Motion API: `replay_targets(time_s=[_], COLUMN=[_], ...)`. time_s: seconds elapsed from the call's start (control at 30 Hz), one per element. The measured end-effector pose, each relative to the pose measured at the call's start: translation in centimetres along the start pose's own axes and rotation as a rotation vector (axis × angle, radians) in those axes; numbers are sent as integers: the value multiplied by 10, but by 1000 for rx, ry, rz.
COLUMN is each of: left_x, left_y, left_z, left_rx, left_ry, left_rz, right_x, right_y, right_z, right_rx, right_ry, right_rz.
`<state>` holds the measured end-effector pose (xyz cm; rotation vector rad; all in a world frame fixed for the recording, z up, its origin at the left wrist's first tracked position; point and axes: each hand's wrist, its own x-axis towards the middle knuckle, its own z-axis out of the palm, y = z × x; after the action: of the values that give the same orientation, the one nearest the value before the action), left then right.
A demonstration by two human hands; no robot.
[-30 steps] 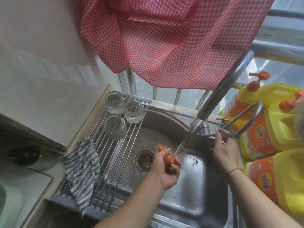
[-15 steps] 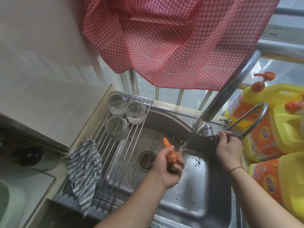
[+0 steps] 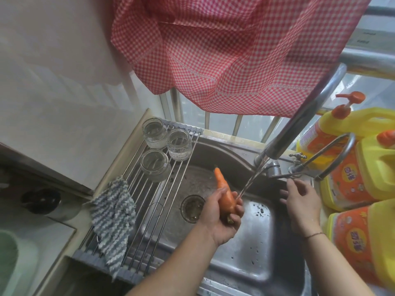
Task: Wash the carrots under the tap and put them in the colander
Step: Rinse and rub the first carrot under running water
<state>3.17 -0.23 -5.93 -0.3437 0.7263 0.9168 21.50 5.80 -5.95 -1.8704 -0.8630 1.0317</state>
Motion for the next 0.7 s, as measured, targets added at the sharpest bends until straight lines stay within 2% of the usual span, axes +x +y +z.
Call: replay_targets(time_s=[0.1,0.17,0.23,0.27,0.37,0.5,0.6,0.7], left_x=[4,9,15,15,14,14,15,19], left_y=[-1,-6,-10,-13,-20,-20,-12,-3], left_z=[3,5,6,9,12,10,14,16], left_rx=[70,148,192,182,194,243,88,-2], left_ry=[51,74,59,24,15,161,194,183], left_rz=[104,224,305,310,321,316,201,241], right_x=[-38,-77,-105,-109,-110,-114,-121,-127], right_y=[-8,-16,-20,-18,-17,-11,-2,7], right_z=[-4,4,17,24,38,39,34,26], right_rx=[-212,-294,-323,-341,-324,-352,-454,-424], right_ry=[-15,-215,-426,-463,-414,-352,-352,-367], right_rz=[-161,-239,-210,-190,-142,-206,-354,-306])
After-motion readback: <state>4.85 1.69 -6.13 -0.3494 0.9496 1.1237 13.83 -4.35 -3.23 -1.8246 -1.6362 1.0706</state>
